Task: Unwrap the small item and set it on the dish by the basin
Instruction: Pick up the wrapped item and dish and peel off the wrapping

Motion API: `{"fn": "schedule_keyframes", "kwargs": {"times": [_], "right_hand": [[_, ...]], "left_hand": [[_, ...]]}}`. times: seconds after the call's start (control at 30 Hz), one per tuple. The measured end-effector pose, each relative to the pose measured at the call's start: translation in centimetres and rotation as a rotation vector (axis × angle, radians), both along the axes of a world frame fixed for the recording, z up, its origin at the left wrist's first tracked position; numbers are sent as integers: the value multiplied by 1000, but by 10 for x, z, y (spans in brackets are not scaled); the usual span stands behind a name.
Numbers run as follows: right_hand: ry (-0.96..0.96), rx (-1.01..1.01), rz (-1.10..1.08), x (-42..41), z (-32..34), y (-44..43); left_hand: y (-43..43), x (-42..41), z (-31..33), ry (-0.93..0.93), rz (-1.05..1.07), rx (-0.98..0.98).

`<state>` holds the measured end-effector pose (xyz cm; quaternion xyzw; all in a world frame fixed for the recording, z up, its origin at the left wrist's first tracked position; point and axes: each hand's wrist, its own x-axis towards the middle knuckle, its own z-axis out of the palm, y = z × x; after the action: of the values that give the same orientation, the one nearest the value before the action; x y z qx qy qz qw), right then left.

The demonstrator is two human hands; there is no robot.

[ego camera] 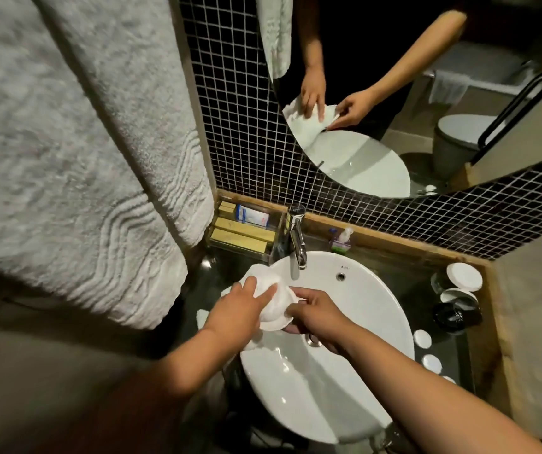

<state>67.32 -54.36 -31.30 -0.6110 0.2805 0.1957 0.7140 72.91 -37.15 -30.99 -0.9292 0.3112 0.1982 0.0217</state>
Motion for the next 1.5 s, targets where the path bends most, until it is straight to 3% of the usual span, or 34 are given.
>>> {"fn": "schedule_keyframes", "kwargs": {"times": [0.1,0.4,0.57,0.73,0.97,1.5], "right_hand": [[-18,18,13,-4,7,-2],[-90,86,-105,-8,14,0],[-38,86,-185,-2,17,10],[62,128,-59,1,23,7],[63,245,-56,-8,19,-5],[-16,154,-47,0,25,-17]], "left_hand": [[-2,2,7,-8,-4,39],[-6,-25,36,-66,-89,-109],[-12,-23,42,-88,-58,-118],[-17,-17,43,-92,-53,-121],[-19,-4,34,-108,-19,-86],[-10,21,16,-169,12,-30]]}}
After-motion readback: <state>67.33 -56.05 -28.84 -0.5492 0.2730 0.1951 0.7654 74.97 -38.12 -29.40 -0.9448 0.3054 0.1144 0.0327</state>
